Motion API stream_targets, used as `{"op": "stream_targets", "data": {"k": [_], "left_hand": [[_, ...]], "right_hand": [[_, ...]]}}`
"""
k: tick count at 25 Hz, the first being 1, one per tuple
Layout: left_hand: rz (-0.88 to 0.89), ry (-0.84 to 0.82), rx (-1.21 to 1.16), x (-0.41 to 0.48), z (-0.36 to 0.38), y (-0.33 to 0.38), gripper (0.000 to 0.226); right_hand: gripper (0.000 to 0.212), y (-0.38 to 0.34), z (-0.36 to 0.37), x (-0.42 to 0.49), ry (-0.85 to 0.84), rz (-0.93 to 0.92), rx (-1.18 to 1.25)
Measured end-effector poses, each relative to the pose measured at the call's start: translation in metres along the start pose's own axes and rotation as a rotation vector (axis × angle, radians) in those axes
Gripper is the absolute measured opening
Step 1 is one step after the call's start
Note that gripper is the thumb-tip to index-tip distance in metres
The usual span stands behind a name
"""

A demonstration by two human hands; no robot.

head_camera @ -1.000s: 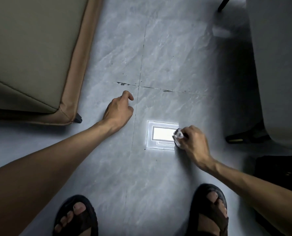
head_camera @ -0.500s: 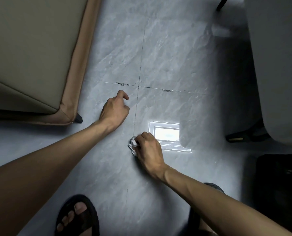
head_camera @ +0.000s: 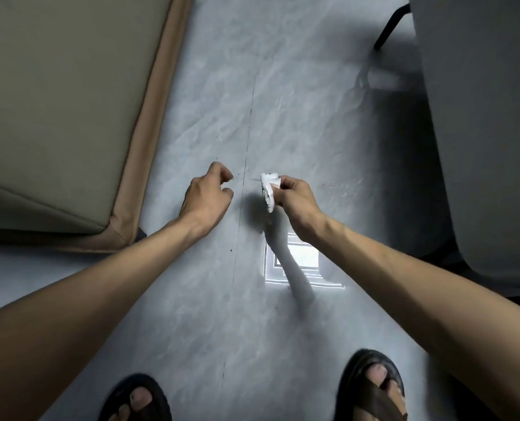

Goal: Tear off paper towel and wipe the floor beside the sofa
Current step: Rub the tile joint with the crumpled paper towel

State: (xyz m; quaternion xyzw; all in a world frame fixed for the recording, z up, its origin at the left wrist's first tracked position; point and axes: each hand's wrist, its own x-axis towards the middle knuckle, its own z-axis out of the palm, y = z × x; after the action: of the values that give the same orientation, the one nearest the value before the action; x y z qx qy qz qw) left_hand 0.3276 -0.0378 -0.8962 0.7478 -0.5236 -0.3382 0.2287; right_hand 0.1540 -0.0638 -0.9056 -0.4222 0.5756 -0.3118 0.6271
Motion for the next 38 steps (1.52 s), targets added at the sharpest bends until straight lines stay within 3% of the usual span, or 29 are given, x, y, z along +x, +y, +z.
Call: {"op": "stream_targets", "data": {"k": [2, 4, 6, 8, 9, 14, 20, 25, 27, 30, 32, 36, 38], "left_hand": [[0.000, 0.019, -0.023, 0.013, -0.006, 0.017, 0.025], [-0.053, 0.052, -0.047, 0.023, -0.015, 0.027, 0.024], [-0.138, 0.057, -0.018, 0.019, -0.024, 0.021, 0.022], [-0.199, 0.048, 0.032, 0.008, -0.025, 0.000, 0.020], [-0.220, 0.044, 0.056, 0.002, -0.023, -0.012, 0.019], [-0.253, 0.065, 0.089, -0.007, -0.014, -0.057, 0.018], [-0.163, 0.034, 0.123, -0.005, -0.011, -0.057, 0.022], [-0.157, -0.008, 0.149, -0.007, -0.006, -0.053, 0.021], [-0.164, -0.014, 0.152, -0.005, -0.007, -0.051, 0.021], [-0.156, -0.036, 0.140, -0.003, -0.007, -0.044, 0.022], [-0.133, -0.055, 0.117, -0.001, -0.007, -0.035, 0.023], [-0.160, -0.048, 0.047, 0.000, -0.015, -0.006, 0.024], [-0.198, -0.053, 0.020, -0.009, -0.023, 0.014, 0.023]], "right_hand": [[0.025, -0.017, -0.012, 0.010, -0.069, -0.005, 0.058], [0.025, -0.023, -0.018, 0.012, -0.055, -0.048, -0.058], [0.018, -0.007, -0.012, 0.000, -0.078, -0.148, -0.417], [0.015, 0.019, 0.006, -0.014, -0.228, -0.314, -0.799], [0.016, 0.030, 0.014, -0.018, -0.296, -0.396, -0.868], [0.023, 0.057, 0.032, -0.011, -0.555, -0.643, -1.085], [0.017, 0.065, 0.028, -0.008, -0.641, -0.800, -1.193], [0.031, 0.067, 0.032, -0.010, -0.696, -0.948, -1.276], [0.022, 0.065, 0.033, -0.009, -0.782, -0.987, -1.323], [0.009, 0.059, 0.017, -0.009, -1.128, -0.857, -1.367], [0.011, 0.048, -0.002, -0.006, -1.195, -0.678, -1.365], [0.023, 0.011, -0.027, -0.001, -0.661, -0.162, -0.893], [0.017, -0.003, -0.034, -0.013, -0.546, 0.094, -0.536]]}}
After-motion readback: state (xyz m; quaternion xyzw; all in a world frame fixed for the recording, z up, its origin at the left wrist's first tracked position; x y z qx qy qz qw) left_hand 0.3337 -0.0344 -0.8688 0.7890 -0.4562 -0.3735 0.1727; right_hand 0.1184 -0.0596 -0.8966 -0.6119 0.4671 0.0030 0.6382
